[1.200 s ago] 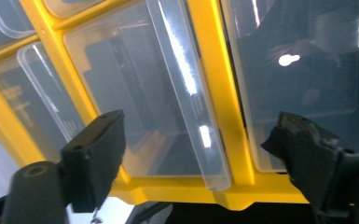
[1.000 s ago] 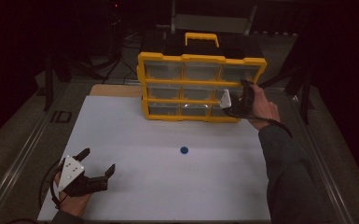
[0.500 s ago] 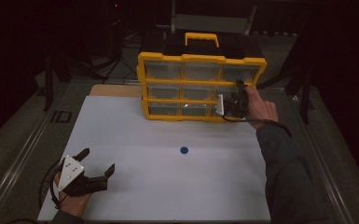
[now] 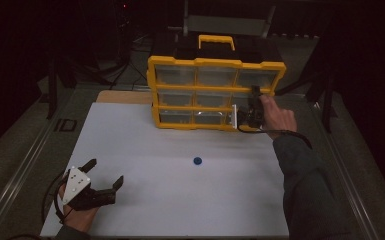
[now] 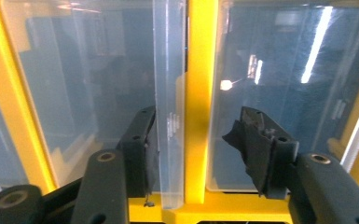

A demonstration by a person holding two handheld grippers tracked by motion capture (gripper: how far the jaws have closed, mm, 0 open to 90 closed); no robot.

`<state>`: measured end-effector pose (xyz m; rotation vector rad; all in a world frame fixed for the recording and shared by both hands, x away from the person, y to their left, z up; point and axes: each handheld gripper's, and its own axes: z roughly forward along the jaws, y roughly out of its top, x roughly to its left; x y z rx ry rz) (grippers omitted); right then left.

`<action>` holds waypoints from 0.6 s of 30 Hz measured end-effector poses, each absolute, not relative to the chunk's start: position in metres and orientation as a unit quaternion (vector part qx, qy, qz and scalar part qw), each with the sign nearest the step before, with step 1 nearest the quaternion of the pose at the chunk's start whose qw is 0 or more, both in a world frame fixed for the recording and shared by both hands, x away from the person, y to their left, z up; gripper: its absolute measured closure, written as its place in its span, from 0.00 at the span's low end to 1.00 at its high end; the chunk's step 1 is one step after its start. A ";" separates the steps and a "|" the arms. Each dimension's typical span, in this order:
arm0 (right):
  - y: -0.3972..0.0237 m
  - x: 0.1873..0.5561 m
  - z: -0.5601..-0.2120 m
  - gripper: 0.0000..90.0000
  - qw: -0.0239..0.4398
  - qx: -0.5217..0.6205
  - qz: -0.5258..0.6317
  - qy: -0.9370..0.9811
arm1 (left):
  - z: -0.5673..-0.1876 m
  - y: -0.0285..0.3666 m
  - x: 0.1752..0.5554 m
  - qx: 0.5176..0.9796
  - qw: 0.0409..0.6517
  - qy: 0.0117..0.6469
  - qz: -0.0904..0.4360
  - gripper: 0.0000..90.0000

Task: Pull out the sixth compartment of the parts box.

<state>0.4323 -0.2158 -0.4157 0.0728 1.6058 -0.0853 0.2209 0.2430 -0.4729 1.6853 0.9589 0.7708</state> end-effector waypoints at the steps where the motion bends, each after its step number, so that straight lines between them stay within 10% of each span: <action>1: -0.216 0.432 -0.416 0.55 0.693 0.033 -0.039 0.719 | -0.473 0.243 0.221 0.698 0.503 0.397 0.319 0.00; 18: -0.219 0.423 -0.414 0.58 0.691 0.034 -0.032 0.721 | -0.473 0.243 0.221 0.699 0.503 0.396 0.319 0.00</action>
